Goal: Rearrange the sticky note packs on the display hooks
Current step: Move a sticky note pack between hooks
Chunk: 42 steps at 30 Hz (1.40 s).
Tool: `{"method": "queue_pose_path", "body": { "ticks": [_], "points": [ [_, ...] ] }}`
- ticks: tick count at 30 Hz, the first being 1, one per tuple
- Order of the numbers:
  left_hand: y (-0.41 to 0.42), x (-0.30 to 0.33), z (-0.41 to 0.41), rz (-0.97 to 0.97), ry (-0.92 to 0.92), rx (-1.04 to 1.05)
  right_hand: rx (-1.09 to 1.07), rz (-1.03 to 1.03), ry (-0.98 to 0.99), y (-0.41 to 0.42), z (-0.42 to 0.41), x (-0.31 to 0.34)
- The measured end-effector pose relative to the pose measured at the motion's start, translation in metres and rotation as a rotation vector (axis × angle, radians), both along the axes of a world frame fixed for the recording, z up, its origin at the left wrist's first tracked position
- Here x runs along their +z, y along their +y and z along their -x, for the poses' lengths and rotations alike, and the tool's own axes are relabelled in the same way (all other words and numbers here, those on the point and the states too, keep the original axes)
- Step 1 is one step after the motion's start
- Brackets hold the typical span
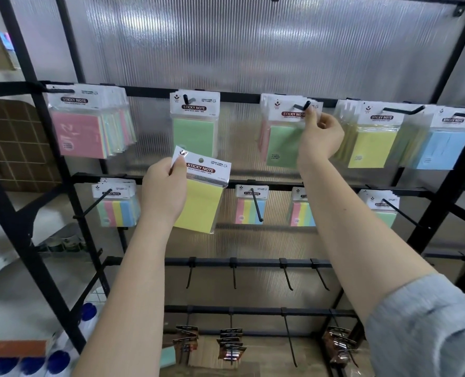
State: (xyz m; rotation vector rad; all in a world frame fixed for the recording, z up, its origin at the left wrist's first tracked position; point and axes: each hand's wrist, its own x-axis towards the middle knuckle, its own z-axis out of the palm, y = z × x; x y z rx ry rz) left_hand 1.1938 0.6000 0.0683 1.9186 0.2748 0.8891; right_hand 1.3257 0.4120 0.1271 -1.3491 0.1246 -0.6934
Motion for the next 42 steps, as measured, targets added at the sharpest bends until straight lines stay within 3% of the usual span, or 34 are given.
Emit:
{"method": "queue_pose_path", "body": {
  "ticks": [7, 18, 27, 42],
  "points": [
    [0.006, -0.003, 0.004, 0.003, -0.011, 0.020, -0.074, 0.167, -0.101, -0.010, 0.023, -0.001],
    [0.024, -0.004, 0.008, 0.045, -0.053, 0.016, -0.043, 0.211, -0.335, -0.003, 0.063, 0.016],
    [0.048, -0.005, 0.017, 0.068, -0.053, 0.088, 0.260, 0.272, -0.286, 0.062, 0.069, 0.011],
    [0.079, -0.008, 0.024, 0.066, -0.075, 0.119, 0.315, 0.311, -0.235, 0.126, 0.062, 0.012]
  ]
}}
